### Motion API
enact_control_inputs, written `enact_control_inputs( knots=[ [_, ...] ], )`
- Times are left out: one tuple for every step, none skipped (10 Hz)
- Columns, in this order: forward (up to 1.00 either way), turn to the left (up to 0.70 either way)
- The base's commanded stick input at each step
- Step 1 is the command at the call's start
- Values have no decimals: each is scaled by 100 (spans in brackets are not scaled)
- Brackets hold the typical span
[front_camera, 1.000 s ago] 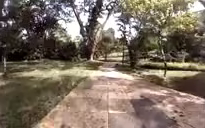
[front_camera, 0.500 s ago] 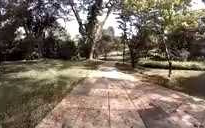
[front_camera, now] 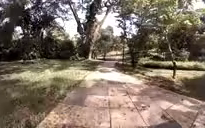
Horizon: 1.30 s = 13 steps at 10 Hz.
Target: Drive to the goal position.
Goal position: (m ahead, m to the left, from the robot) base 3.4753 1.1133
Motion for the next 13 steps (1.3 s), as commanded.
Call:
enact_control_inputs(
  knots=[
    [70,0],
    [70,0],
    [70,0],
    [70,0],
    [70,0],
    [70,0],
    [70,0],
    [70,0],
    [70,0],
    [70,0],
    [70,0],
    [70,0],
    [70,0]
  ],
)
